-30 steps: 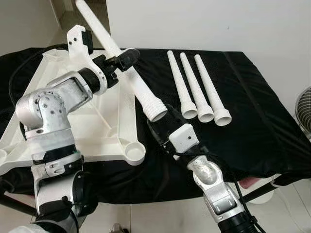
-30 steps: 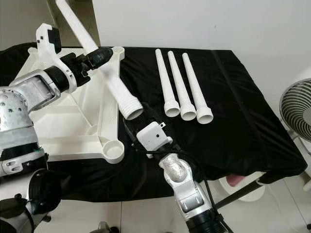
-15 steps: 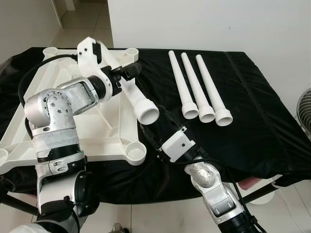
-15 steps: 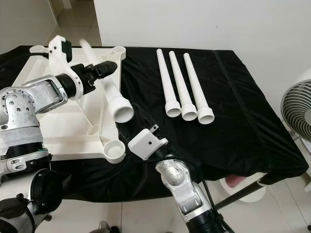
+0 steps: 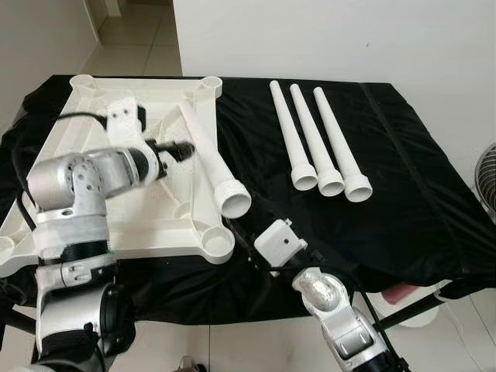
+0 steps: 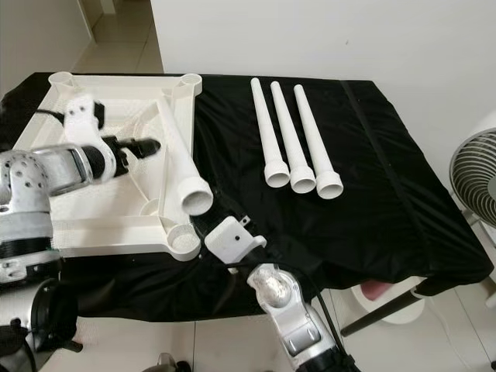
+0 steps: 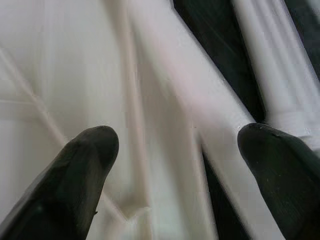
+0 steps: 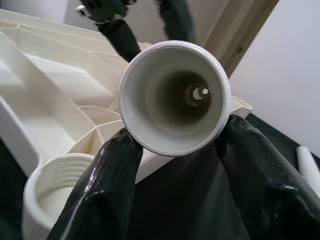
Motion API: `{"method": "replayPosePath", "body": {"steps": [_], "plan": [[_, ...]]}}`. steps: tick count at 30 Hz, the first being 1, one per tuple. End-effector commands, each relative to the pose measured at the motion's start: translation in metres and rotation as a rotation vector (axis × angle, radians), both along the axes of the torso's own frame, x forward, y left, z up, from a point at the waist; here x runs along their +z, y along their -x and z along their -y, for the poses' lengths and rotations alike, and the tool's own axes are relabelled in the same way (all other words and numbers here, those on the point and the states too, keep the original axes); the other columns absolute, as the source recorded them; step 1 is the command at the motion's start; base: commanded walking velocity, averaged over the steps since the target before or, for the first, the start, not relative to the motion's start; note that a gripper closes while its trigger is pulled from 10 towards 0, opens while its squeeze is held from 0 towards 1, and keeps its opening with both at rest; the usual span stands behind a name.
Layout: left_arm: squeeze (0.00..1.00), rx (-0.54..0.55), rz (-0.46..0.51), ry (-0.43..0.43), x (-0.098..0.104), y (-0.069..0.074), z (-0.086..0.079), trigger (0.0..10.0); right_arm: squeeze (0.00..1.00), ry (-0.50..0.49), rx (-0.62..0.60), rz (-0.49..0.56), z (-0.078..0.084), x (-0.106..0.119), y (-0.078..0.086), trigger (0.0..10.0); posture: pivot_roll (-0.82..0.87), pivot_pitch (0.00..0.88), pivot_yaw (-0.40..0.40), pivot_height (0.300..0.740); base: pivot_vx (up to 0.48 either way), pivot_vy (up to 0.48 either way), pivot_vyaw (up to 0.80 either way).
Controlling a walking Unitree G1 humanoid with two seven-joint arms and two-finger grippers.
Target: Building children table
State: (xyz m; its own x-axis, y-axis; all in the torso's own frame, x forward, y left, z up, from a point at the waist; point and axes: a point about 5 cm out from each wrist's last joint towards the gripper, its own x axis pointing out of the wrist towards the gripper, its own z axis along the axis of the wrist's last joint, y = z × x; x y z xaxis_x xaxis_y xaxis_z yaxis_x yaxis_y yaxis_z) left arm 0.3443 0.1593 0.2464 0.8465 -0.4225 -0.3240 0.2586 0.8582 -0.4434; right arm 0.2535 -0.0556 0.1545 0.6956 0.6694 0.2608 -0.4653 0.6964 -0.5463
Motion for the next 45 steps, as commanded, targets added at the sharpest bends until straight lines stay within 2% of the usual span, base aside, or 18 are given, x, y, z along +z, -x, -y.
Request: {"method": "replayPosePath", "body": {"steps": [1, 9, 10, 13, 15, 20, 29, 30, 31, 39, 45], "plan": [[0.0, -0.107, -0.005, 0.07, 0.003, 0.005, 0.013, 10.0, 0.0, 0.012, 0.017, -0.054, 0.001, -0.01, 0.003, 10.0, 0.04, 0.106, 0.028, 0.74, 0.0, 0.0, 0.0], [0.0, -0.161, -0.003, 0.084, 0.009, -0.001, 0.028, 10.0, 0.0, 0.02, 0.01, -0.079, 0.003, -0.014, 0.003, 10.0, 0.04, 0.104, 0.028, 0.74, 0.0, 0.0, 0.0], [0.0, -0.186, -0.004, 0.058, 0.008, -0.002, 0.034, 10.0, 0.0, 0.016, 0.014, -0.077, 0.003, -0.013, 0.003, 10.0, 0.04, 0.104, 0.028, 0.74, 0.0, 0.0, 0.0], [0.0, -0.202, -0.007, 0.036, 0.007, -0.002, 0.038, 10.0, 0.0, 0.012, 0.018, -0.074, 0.003, -0.012, 0.003, 10.0, 0.04, 0.104, 0.028, 0.74, 0.0, 0.0, 0.0], [0.0, -0.213, -0.03, -0.023, 0.0, -0.004, 0.042, 10.0, 0.0, 0.007, 0.036, -0.044, 0.0, -0.006, 0.004, 10.0, 0.04, 0.101, 0.03, 0.74, 0.0, 0.0, 0.0], [0.0, -0.181, -0.087, -0.1, -0.014, -0.009, 0.04, 10.0, 0.0, -0.008, 0.053, -0.005, -0.003, 0.003, 0.005, 10.0, 0.03, 0.104, 0.035, 0.74, 0.0, 0.0, 0.0], [0.0, -0.171, -0.131, -0.117, -0.021, -0.011, 0.041, 10.0, 0.0, -0.015, 0.058, 0.006, -0.003, 0.006, 0.007, 10.0, 0.04, 0.107, 0.036, 0.74, 0.0, 0.0, 0.0], [0.0, -0.164, -0.135, -0.114, -0.02, -0.012, 0.04, 3.1, 0.0, -0.012, 0.06, 0.007, -0.003, 0.006, 0.007, 10.0, 0.04, 0.109, 0.038, 0.74, 0.0, 0.0, 0.0], [0.0, -0.161, -0.136, -0.098, -0.019, -0.013, 0.04, 0.0, 0.0, -0.009, 0.06, 0.006, -0.003, 0.005, 0.006, 10.0, 0.04, 0.108, 0.037, 0.74, 0.0, 0.0, 0.0], [0.0, -0.198, -0.135, -0.053, -0.015, -0.011, 0.043, 0.0, 0.0, 0.039, 0.06, 0.001, -0.003, -0.003, 0.006, 10.0, 0.04, 0.106, 0.033, 0.74, 0.0, 0.0, 0.0], [0.0, -0.229, -0.087, 0.008, -0.002, -0.009, 0.044, 0.0, 0.0, 0.068, 0.05, 0.003, -0.001, -0.004, 0.002, 10.0, 0.04, 0.105, 0.032, 0.74, 0.0, 0.0, 0.0]]}}
